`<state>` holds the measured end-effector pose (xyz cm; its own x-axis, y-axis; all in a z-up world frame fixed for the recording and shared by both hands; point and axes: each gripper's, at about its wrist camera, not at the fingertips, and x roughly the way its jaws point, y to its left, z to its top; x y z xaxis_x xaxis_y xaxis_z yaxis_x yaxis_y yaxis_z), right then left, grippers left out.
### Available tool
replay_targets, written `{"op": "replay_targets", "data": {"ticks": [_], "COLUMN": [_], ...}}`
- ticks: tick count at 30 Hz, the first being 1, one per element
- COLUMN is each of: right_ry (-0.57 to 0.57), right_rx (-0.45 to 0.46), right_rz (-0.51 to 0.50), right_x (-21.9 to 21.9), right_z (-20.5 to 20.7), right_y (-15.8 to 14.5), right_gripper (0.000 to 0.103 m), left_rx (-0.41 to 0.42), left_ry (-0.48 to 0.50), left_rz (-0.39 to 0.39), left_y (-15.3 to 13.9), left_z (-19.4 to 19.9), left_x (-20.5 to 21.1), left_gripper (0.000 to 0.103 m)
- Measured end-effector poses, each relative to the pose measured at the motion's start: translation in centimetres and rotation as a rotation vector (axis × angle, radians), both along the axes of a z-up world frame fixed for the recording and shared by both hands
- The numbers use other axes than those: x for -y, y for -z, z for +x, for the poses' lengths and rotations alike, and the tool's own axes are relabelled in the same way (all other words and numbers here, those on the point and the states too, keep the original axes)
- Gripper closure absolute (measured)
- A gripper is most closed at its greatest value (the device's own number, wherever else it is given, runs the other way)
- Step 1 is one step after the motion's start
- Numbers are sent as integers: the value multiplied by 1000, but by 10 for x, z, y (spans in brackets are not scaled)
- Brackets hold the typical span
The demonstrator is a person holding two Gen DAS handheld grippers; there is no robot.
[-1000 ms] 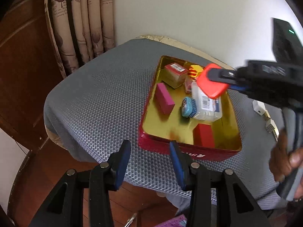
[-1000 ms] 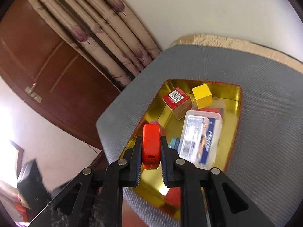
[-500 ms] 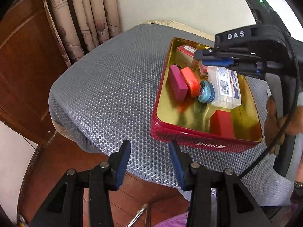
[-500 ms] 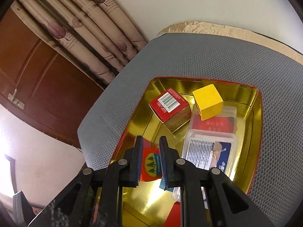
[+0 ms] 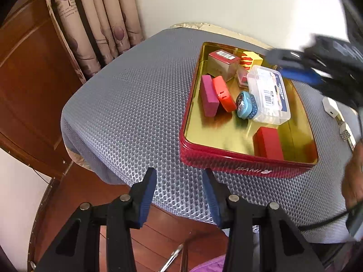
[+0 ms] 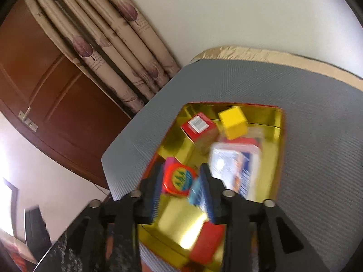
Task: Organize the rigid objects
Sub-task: 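Lower the red tape measure into the tin and open the right tool, then move the left tool toward the white cube beside the gold box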
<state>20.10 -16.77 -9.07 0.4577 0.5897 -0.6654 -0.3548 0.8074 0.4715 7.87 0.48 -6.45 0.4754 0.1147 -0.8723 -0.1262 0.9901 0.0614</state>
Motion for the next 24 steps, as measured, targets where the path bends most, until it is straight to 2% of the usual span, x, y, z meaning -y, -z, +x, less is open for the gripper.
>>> {"op": "replay_targets", "data": {"ticks": [3, 8, 13, 14, 16, 18, 21, 24], "right_ry": [61, 226, 473, 530, 605, 650, 702, 738], "right_rx": [51, 46, 15, 16, 19, 24, 12, -16], "right_rz": [-61, -159, -333, -401, -507, -555, -558, -431], "right_x": [35, 121, 232, 256, 289, 317, 346, 369], "right_z": [-29, -71, -112, -121, -133, -143, -153, -158], "right_y": [4, 28, 55, 60, 66, 69, 73, 75], "right_gripper": [53, 45, 36, 34, 30, 21, 13, 10], "left_rx": [5, 13, 17, 21, 25, 25, 20, -8], "left_ry": [13, 33, 88, 105, 135, 183, 259, 320], "left_rz": [19, 51, 100, 108, 116, 98, 70, 23], "left_y": [-1, -3, -2, -2, -2, -2, -2, 3], "left_z": [-3, -7, -13, -15, -19, -24, -29, -28], "left_x": [6, 15, 37, 43, 55, 71, 97, 127], "left_gripper": [60, 60, 60, 60, 60, 60, 60, 60]}}
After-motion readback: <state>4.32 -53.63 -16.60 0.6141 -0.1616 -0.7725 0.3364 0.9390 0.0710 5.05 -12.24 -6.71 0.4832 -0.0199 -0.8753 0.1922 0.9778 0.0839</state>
